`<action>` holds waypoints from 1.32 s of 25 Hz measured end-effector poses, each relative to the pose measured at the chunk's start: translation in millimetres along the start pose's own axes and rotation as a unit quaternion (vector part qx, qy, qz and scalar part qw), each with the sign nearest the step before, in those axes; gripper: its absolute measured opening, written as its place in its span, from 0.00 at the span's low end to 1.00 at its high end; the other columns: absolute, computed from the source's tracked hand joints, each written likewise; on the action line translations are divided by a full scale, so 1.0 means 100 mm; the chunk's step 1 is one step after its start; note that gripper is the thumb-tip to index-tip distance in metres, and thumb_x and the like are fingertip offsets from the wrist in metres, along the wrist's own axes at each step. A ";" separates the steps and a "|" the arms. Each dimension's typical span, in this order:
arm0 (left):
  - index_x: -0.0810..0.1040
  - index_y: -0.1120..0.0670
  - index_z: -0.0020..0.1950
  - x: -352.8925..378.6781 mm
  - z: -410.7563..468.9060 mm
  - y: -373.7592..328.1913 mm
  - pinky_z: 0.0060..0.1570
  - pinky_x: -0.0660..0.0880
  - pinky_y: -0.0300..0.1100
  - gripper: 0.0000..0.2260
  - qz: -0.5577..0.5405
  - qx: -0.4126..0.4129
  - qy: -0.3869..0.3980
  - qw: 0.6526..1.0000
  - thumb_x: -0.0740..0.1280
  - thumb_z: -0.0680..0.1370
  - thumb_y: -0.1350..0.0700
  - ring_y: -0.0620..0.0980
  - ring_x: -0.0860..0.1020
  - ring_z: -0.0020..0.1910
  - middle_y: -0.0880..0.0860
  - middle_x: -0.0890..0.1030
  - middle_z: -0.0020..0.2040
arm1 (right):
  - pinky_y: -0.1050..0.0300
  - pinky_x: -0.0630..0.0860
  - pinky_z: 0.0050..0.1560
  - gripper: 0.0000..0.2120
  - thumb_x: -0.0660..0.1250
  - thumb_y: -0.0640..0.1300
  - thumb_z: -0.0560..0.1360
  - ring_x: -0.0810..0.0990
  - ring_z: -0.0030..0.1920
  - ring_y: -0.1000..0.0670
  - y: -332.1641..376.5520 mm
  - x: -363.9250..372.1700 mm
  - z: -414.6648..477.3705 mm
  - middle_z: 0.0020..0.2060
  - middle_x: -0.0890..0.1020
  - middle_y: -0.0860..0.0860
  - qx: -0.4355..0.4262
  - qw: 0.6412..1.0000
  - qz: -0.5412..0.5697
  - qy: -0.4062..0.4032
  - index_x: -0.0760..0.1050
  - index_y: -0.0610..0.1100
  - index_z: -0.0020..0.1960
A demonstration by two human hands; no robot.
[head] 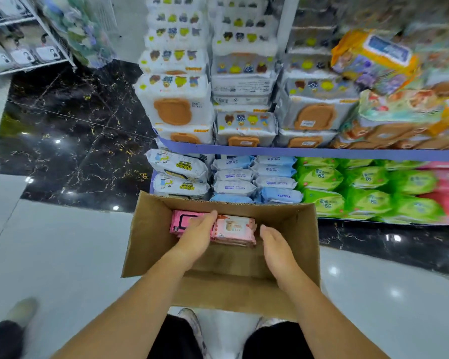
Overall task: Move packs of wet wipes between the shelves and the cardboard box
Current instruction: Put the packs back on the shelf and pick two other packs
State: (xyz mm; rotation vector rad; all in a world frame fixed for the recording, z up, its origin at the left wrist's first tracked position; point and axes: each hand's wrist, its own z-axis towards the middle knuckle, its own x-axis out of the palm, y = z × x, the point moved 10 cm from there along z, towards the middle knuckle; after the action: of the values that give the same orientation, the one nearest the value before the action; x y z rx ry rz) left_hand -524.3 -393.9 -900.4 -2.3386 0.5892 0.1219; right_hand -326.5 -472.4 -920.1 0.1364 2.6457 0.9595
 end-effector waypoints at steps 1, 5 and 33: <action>0.74 0.47 0.71 -0.02 -0.22 -0.26 0.61 0.68 0.42 0.21 -0.004 0.009 0.003 1.000 0.55 0.84 0.39 0.47 0.75 0.63 0.45 0.77 0.65 | 0.54 0.68 0.61 0.17 0.53 0.54 0.85 0.74 0.58 0.51 0.24 -0.17 -0.22 0.59 0.78 0.51 -0.010 1.000 0.003 -0.009 0.74 0.50 0.65; 0.71 0.49 0.75 -0.02 -1.15 -1.46 0.71 0.66 0.48 0.30 0.018 0.070 0.031 0.997 0.55 0.80 0.33 0.49 0.72 0.70 0.47 0.74 0.72 | 0.48 0.67 0.71 0.21 0.53 0.56 0.84 0.73 0.66 0.47 1.17 -0.98 -1.18 0.65 0.75 0.52 -0.049 0.997 0.013 -0.064 0.72 0.48 0.71; 0.65 0.46 0.77 5.54 -5.36 -8.71 0.70 0.64 0.50 0.23 0.096 0.587 0.184 0.782 0.53 0.84 0.39 0.50 0.68 0.72 0.45 0.69 0.72 | 0.38 0.66 0.71 0.26 0.54 0.67 0.74 0.73 0.68 0.45 4.06 -9.78 -3.64 0.67 0.75 0.50 -0.368 0.845 0.082 -0.379 0.72 0.55 0.65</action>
State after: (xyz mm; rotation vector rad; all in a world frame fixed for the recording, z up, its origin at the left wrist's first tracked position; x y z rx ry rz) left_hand 317.6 -400.6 -97.8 -1.0575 0.7797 -0.4997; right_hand 467.8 -573.4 -136.8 0.4500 1.4525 1.5134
